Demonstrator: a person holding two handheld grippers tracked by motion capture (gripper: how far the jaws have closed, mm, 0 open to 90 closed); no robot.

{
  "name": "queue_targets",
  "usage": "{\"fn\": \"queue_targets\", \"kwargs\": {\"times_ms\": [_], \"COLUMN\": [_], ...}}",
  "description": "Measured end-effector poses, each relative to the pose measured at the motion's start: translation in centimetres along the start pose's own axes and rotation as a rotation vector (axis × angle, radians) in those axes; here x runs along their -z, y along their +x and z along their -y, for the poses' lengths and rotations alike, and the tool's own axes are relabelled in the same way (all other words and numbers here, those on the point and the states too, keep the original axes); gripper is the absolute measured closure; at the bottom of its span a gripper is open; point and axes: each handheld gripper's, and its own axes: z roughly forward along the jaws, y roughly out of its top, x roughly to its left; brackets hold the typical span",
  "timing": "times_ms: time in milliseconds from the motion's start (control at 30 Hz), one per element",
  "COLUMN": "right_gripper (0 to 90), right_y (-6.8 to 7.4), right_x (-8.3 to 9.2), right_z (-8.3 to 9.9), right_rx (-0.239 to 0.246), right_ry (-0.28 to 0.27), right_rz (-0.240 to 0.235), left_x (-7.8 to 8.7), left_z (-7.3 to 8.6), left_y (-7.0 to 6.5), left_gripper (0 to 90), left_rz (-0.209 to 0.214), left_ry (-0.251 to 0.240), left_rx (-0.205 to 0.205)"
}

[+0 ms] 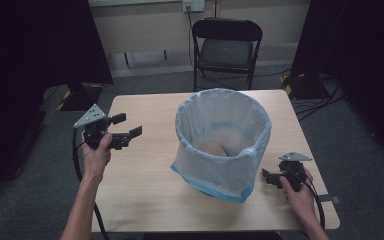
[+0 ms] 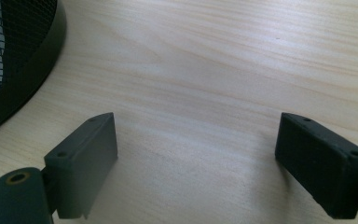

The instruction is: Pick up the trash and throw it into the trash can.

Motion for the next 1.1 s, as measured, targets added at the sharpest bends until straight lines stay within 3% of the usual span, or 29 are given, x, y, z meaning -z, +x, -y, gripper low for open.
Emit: {"fn": "queue_targets", "kwargs": {"times_ms": [200,267,467,667,867,1033,1100], "right_gripper": [12.2,12.2,12.2,12.2,12.2,12.2,12.2], "right_y": [0.0,0.0,0.0,0.0,0.0,0.0,0.0], "right_x": [0.0,0.0,0.0,0.0,0.0,0.0,0.0], "right_z": [0.0,0.0,0.0,0.0,0.0,0.0,0.0], "right_rx": [0.001,0.001,0.001,0.001,0.001,0.001,0.001], "right_ry": [0.0,0.0,0.0,0.0,0.0,0.0,0.0], "right_rz": [0.0,0.0,0.0,0.0,0.0,0.0,0.0], "left_x": [0.3,0.4,0.7,0.3,-0.3,-1.3,-1.6], "left_z": [2.3,3.4,6.4,9.5,12.0,14.3,14.8], "left_y": [0.1,0.1,0.2,0.2,-0.1,-0.4,-0.5], "left_gripper": [15.9,15.9,15.9,15.9,15.9,15.9,15.9], "left_rz": [-0.038,-0.071,-0.091,-0.158,-0.158,-0.132,-0.123], "left_ry": [0.039,0.069,0.13,0.209,0.275,0.313,0.337], "left_rx": [0.018,0.019,0.039,0.028,0.04,0.103,0.102]}}
